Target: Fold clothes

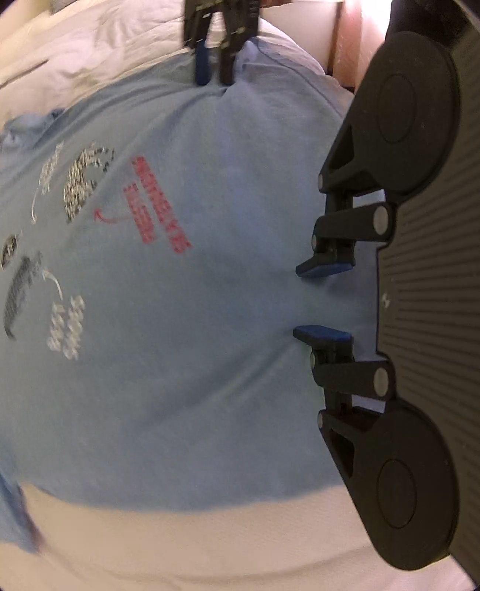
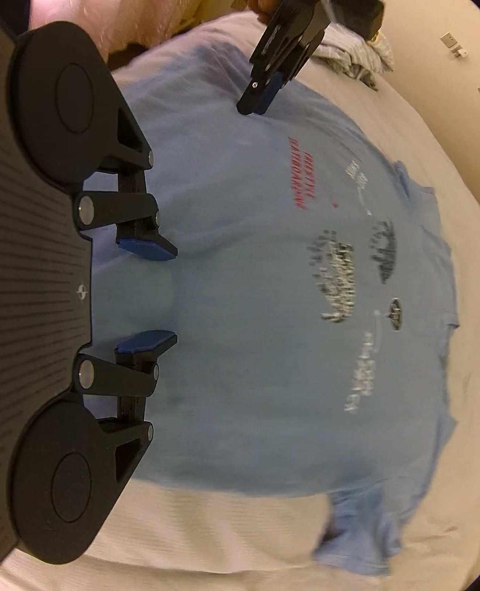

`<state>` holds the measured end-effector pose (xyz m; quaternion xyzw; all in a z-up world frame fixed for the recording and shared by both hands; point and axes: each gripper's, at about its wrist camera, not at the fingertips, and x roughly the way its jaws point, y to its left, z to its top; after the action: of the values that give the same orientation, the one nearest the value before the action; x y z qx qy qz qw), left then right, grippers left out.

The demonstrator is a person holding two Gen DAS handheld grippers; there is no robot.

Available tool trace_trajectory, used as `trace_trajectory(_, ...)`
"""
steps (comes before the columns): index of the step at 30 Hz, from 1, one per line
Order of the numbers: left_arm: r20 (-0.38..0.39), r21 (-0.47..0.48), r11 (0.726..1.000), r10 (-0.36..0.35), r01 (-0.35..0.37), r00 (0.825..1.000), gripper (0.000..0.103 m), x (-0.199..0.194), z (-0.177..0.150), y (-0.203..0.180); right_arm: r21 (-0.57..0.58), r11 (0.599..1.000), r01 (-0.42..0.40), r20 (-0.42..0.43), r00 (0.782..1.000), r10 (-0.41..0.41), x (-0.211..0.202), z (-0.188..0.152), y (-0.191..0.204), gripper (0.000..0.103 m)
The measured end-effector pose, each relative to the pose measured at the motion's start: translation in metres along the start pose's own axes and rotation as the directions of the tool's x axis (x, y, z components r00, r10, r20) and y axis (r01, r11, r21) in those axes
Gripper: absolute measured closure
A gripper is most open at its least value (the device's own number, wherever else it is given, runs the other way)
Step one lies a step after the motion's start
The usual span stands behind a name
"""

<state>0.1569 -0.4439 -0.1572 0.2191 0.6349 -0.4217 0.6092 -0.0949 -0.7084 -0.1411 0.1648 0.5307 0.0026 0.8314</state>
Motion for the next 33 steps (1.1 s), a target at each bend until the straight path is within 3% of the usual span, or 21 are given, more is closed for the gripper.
trace_trajectory(2,-0.032,-0.016,1.000,0.018,-0.019,0.999,0.086,-0.005,-0.003,0.005,-0.004,1.000,-0.007,-0.028,1.000,0.007,-0.006,-0.011,-0.006,0.058)
trace_trajectory(8,-0.087,-0.025,0.996,0.087,-0.090,0.992,0.084,-0.023,-0.005,0.014,0.035,0.999,0.014,-0.089,0.996,-0.011,-0.025,-0.033,-0.022,0.058)
trace_trajectory(12,-0.043,0.009,0.990,0.143,-0.143,0.989,0.073,-0.045,0.002,0.016,0.084,0.996,0.021,-0.045,0.999,-0.018,-0.044,-0.026,-0.023,0.056)
trace_trajectory(16,0.012,0.065,0.980,0.187,-0.187,0.982,0.072,-0.068,0.016,0.021,0.079,0.996,0.043,0.006,0.999,-0.043,-0.054,-0.005,-0.011,0.054)
trace_trajectory(21,0.091,0.155,0.959,0.225,-0.237,0.970,0.069,-0.096,0.041,0.053,0.073,0.995,0.062,0.074,0.995,-0.067,-0.051,0.035,0.024,0.054)
trace_trajectory(30,0.209,0.212,0.964,0.114,-0.159,0.971,0.064,-0.106,0.107,0.158,0.056,0.988,0.144,0.140,0.979,-0.150,-0.005,0.121,0.125,0.051)
trace_trajectory(33,0.241,0.144,0.985,0.061,-0.098,0.969,0.060,-0.102,0.123,0.187,0.109,0.981,0.158,0.132,0.976,-0.172,0.018,0.144,0.159,0.049)
